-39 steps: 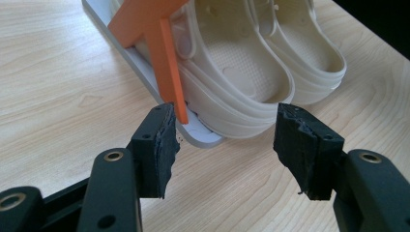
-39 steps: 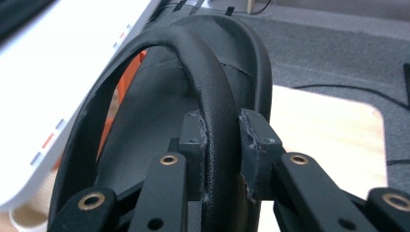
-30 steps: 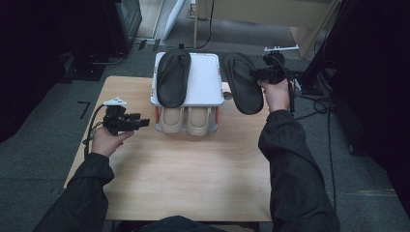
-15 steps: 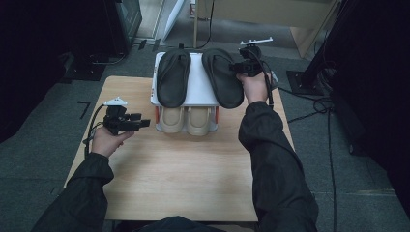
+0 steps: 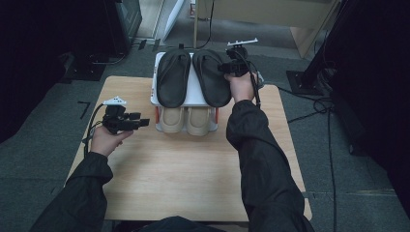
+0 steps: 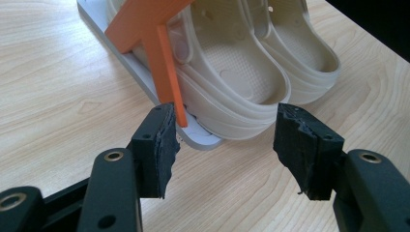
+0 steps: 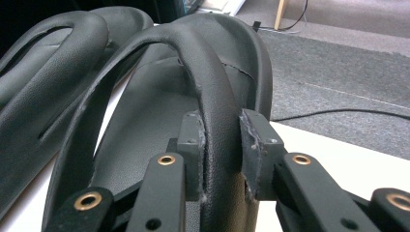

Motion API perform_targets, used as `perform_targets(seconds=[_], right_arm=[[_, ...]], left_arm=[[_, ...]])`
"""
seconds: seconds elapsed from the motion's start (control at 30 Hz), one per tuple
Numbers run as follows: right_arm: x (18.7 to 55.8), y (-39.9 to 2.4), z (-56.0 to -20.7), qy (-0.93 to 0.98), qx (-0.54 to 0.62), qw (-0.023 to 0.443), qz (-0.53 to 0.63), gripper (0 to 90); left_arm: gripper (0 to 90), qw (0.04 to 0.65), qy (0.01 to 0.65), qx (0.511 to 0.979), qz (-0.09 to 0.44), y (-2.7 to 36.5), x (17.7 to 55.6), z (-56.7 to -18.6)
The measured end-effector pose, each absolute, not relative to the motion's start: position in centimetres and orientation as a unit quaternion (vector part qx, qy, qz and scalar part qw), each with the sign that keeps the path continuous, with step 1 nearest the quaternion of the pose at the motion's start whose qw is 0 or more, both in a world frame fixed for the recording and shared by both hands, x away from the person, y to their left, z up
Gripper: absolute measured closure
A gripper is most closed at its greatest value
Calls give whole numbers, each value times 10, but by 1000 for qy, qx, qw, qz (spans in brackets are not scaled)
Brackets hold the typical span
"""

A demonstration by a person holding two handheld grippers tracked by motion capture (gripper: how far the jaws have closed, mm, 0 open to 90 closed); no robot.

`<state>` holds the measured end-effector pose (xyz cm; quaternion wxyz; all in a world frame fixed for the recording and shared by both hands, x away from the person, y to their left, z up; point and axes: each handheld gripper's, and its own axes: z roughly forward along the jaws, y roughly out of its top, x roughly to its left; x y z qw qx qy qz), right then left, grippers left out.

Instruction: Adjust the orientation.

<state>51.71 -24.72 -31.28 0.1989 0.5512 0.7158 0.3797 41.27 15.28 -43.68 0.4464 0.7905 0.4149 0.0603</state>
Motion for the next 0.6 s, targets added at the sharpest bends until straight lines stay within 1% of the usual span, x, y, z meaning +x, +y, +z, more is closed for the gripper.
perform_targets(seconds=[0.17,0.27,0.47,0.6], right_arm=[[516,-252,-317,718,542,191,393,636],[513,-254,-317,726,527,198,395,606],[503,-260,-306,734,499,200,414,548],[495,-271,-301,741,482,198,424,558]], left_arm=[[414,448,415,790,60,153,413,-437],[414,447,414,790,60,152,413,-438],[416,448,415,790,61,153,413,-437],[420,451,415,788,60,154,413,-437]])
